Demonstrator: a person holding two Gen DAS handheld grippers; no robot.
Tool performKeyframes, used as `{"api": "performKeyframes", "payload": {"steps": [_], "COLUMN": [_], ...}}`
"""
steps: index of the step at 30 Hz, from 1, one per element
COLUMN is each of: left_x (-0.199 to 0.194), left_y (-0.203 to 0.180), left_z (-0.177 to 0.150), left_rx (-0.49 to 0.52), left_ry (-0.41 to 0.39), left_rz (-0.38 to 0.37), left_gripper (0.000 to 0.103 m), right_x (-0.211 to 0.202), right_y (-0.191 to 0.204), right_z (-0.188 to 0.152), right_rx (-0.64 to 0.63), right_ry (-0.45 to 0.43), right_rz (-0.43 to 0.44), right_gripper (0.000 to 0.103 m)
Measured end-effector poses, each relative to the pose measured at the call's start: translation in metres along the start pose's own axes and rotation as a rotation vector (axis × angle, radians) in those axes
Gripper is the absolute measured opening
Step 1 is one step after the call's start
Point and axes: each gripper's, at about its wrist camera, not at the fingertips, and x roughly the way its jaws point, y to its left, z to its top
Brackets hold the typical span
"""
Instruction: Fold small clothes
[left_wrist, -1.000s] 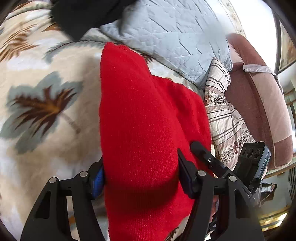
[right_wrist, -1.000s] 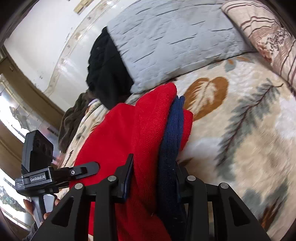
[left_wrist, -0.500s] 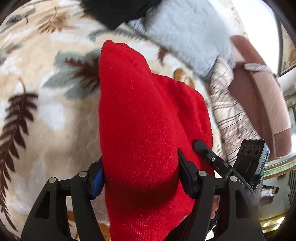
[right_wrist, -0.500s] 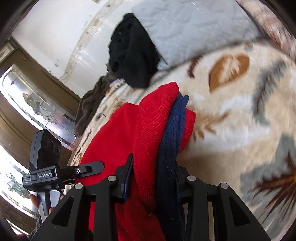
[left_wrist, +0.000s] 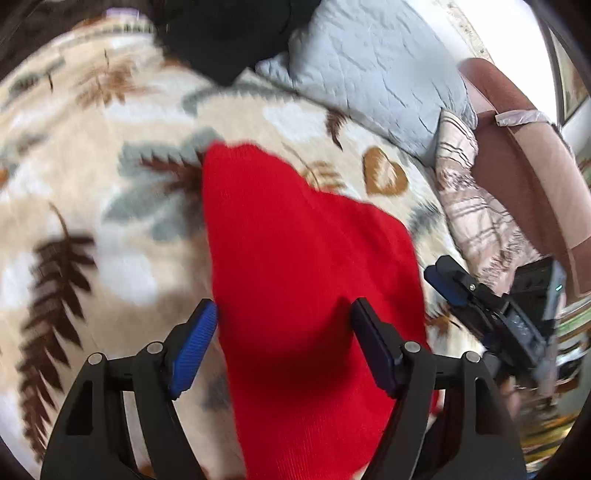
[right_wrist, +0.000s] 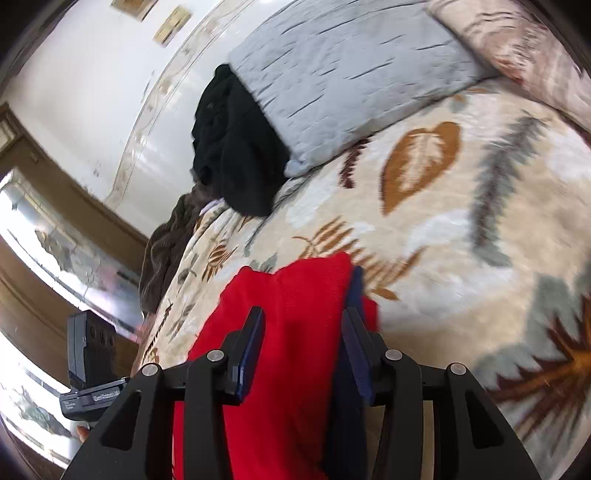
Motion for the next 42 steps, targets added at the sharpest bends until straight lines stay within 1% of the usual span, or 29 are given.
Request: {"api": "performKeyframes", "payload": {"steps": [1, 2, 3, 4, 6, 7, 9, 11, 12, 14, 15, 19, 20, 22, 24, 26, 28, 29, 32, 35, 38, 40, 42], "left_x": [0.004, 0.008, 0.012, 0.015, 0.018, 0.020, 0.023, 0.024, 0.024, 0.022, 0.021, 0.019, 0.019, 0.019, 0.021, 0.020, 0.017, 0.015, 0.012, 0.009, 0.008, 0.006, 0.005], "left_y": [-0.002, -0.003, -0.004, -0.006, -0.006, -0.005, -0.002, 0.003, 0.005, 0.005, 0.004, 0.001, 0.002, 0.003, 0.003, 0.002, -0.002, -0.004, -0.007, -0.009, -0.012, -0.016, -0.018], "left_z": [0.000, -0.002, -0.003, -0.007, -0.010, -0.009, -0.006, -0.004, -0.005, -0.006, -0.007, -0.009, -0.010, -0.010, -0.012, -0.013, -0.013, -0.014, -0.019, -0.021, -0.021, -0.021, -0.022], "left_rx": [0.023, 0.039, 0.052, 0.070, 0.089, 0.091, 0.084, 0.054, 0.049, 0.051, 0.055, 0.067, 0.063, 0.053, 0.044, 0.033, 0.035, 0.040, 0.047, 0.040, 0.044, 0.055, 0.066], "left_ry": [-0.019, -0.028, -0.036, -0.052, -0.076, -0.080, -0.062, -0.048, -0.046, -0.051, -0.057, -0.073, -0.074, -0.075, -0.070, -0.070, -0.073, -0.078, -0.093, -0.096, -0.093, -0.094, -0.096], "left_rz": [0.036, 0.054, 0.070, 0.092, 0.122, 0.123, 0.107, 0.083, 0.077, 0.084, 0.091, 0.115, 0.117, 0.119, 0.124, 0.137, 0.165, 0.183, 0.217, 0.235, 0.254, 0.271, 0.286], "left_gripper": [0.076, 0.076, 0.078, 0.080, 0.086, 0.089, 0.090, 0.091, 0.091, 0.092, 0.092, 0.092, 0.093, 0.094, 0.096, 0.096, 0.096, 0.096, 0.096, 0.096, 0.096, 0.096, 0.096], "right_x": [0.012, 0.020, 0.027, 0.030, 0.033, 0.039, 0.039, 0.037, 0.035, 0.023, 0.015, -0.008, -0.012, -0.013, -0.013, -0.017, -0.020, -0.022, -0.030, -0.034, -0.039, -0.042, -0.040], "right_y": [0.005, 0.007, 0.009, 0.011, 0.005, 0.001, -0.001, 0.006, 0.008, 0.013, 0.016, 0.023, 0.023, 0.018, 0.013, 0.013, 0.018, 0.021, 0.027, 0.024, 0.017, 0.015, 0.013], "right_z": [-0.001, -0.002, -0.004, -0.005, -0.007, -0.008, -0.009, -0.007, -0.007, -0.009, -0.013, -0.036, -0.046, -0.061, -0.067, -0.064, -0.062, -0.061, -0.064, -0.070, -0.072, -0.071, -0.071], "right_rx": [-0.040, -0.063, -0.093, -0.126, -0.124, -0.120, -0.134, -0.149, -0.152, -0.154, -0.154, -0.169, -0.186, -0.213, -0.228, -0.212, -0.201, -0.206, -0.229, -0.208, -0.171, -0.150, -0.141], "right_ry": [0.026, 0.041, 0.047, 0.033, 0.023, 0.035, 0.045, 0.056, 0.057, 0.048, 0.039, 0.028, 0.032, 0.052, 0.049, 0.054, 0.061, 0.061, 0.061, 0.070, 0.068, 0.069, 0.080], "right_rz": [-0.061, -0.097, -0.128, -0.153, -0.175, -0.186, -0.192, -0.210, -0.214, -0.216, -0.216, -0.173, -0.167, -0.182, -0.196, -0.201, -0.208, -0.210, -0.210, -0.195, -0.186, -0.171, -0.165], "right_gripper": [0.045, 0.040, 0.019, 0.010, 0.009, 0.009, 0.008, 0.008, 0.011, 0.017, 0.017, 0.018, 0.022, 0.021, 0.020, 0.020, 0.021, 0.025, 0.027, 0.028, 0.034, 0.035, 0.038]}}
